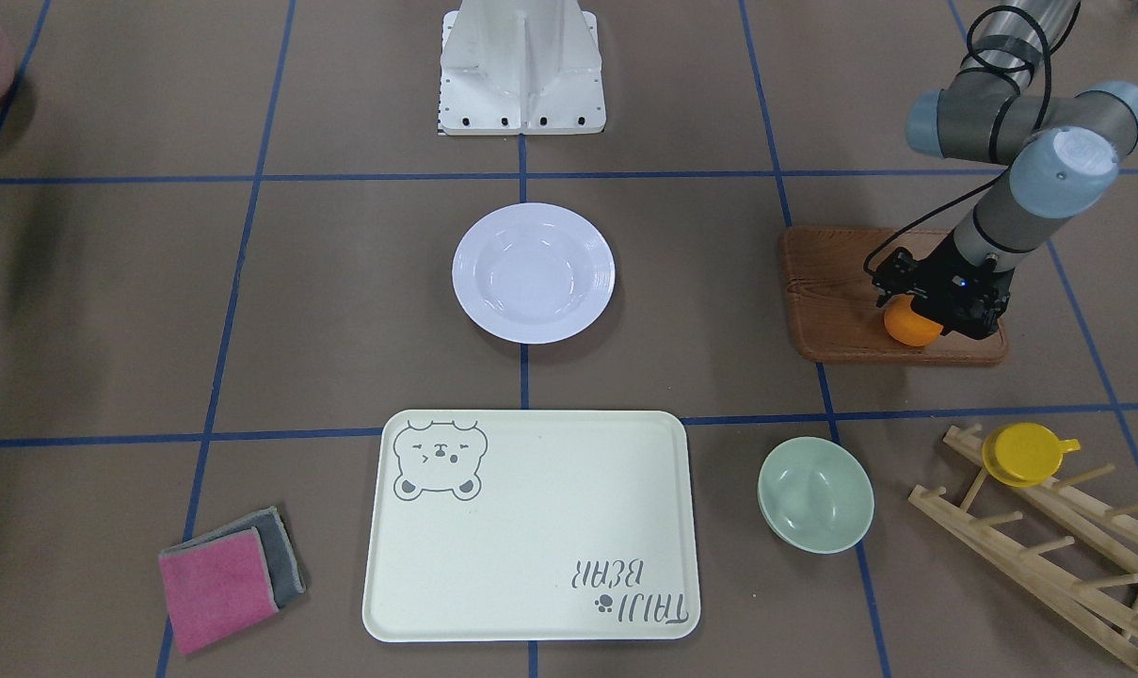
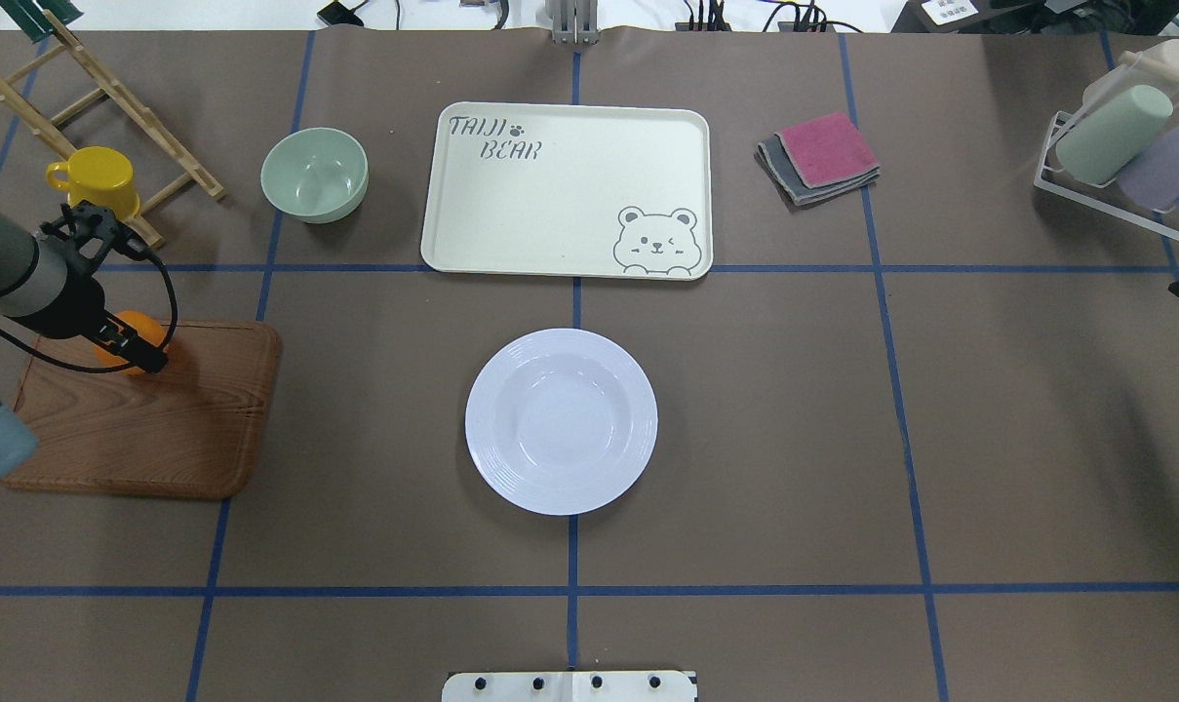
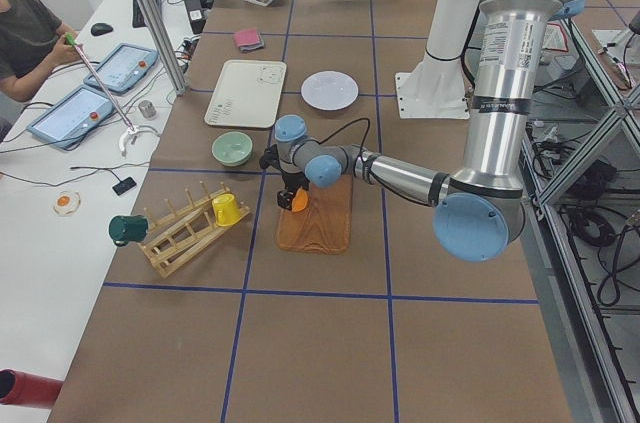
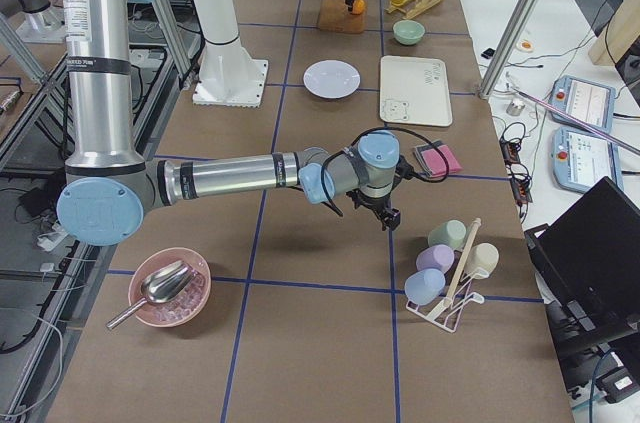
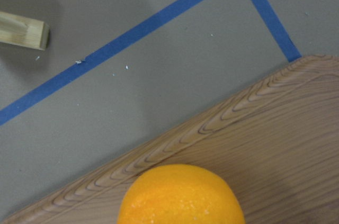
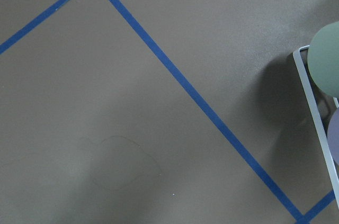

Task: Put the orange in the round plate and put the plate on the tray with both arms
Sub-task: 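Lower the left gripper onto the orange on the wooden board and grasp it, then carry the orange with the left gripper and lower it onto the white plate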

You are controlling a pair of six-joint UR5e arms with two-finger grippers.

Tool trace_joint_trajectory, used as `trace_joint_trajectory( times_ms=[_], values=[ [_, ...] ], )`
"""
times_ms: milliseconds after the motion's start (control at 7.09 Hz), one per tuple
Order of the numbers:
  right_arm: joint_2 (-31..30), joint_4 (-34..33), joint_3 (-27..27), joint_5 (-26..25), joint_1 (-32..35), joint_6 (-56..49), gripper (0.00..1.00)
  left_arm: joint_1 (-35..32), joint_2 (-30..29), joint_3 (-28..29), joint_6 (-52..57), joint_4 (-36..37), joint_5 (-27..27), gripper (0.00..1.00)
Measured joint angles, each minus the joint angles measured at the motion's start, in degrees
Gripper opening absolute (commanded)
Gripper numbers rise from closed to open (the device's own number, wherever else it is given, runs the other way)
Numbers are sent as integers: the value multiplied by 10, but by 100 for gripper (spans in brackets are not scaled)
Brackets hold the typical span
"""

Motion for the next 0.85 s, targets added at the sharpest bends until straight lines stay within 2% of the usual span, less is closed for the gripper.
trace_joint_trajectory(
  times_ms=[141,282,564,706,847],
  values=[
    [1,0,0,0,-1,0,100,0,-12,0,-6,5,-12,0],
    [2,0,0,-1,-2,0,100,0,-43,-2,-37,19,-46,0],
    [7,-1,-3,-1,-4,0,100,9,-127,-22,-198,41,-111,0],
    [8,-1,-5,-1,-4,0,100,37,-165,-37,-280,45,-114,0],
    [8,-1,-7,-1,-4,1,100,81,-203,-52,-345,49,-91,0]
  ],
)
